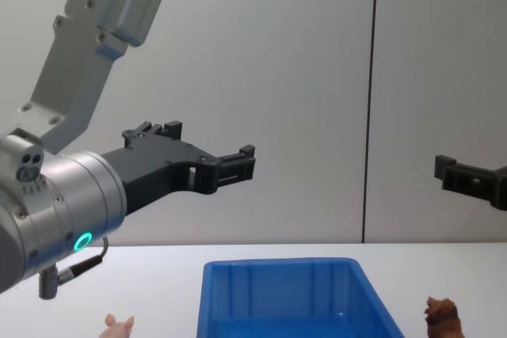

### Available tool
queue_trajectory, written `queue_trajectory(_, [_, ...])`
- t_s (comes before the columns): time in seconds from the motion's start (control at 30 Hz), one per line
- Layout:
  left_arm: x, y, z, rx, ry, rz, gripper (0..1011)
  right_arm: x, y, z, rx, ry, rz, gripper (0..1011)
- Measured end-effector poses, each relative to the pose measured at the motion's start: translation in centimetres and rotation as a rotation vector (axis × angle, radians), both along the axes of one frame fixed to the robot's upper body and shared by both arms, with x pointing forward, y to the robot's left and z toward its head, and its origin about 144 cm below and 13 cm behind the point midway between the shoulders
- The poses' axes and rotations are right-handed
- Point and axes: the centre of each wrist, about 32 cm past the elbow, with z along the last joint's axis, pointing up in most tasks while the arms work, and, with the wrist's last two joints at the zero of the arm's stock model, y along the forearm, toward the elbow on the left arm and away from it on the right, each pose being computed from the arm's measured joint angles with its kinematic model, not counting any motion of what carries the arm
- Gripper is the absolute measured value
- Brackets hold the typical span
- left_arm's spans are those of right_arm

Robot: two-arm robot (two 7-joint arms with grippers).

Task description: Pick up the two dolls from the table and place them into the box.

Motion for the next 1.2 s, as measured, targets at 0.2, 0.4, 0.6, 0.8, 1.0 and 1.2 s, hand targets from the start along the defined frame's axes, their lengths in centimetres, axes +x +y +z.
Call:
queue_trajectory(0.2, [0.00,0.00,0.00,0.000,0.000,0.000,1001,0.00,0.00,0.00,0.000,0.000,0.000,1001])
queue_trajectory(0.4, [0.00,0.00,0.00,0.000,0.000,0.000,1001,0.00,0.00,0.00,0.000,0.000,0.000,1001])
queue_trajectory(0.6, [0.00,0.00,0.00,0.000,0.000,0.000,1001,0.00,0.00,0.00,0.000,0.000,0.000,1001])
queue_trajectory(0.8, [0.00,0.00,0.00,0.000,0.000,0.000,1001,0.00,0.00,0.00,0.000,0.000,0.000,1001])
queue_trajectory(1.0, [0.00,0.00,0.00,0.000,0.000,0.000,1001,0.00,0.00,0.00,0.000,0.000,0.000,1001])
queue_trajectory(1.2, [-0.01,0.00,0.00,0.000,0.001,0.000,1001,0.00,0.00,0.00,0.000,0.000,0.000,1001])
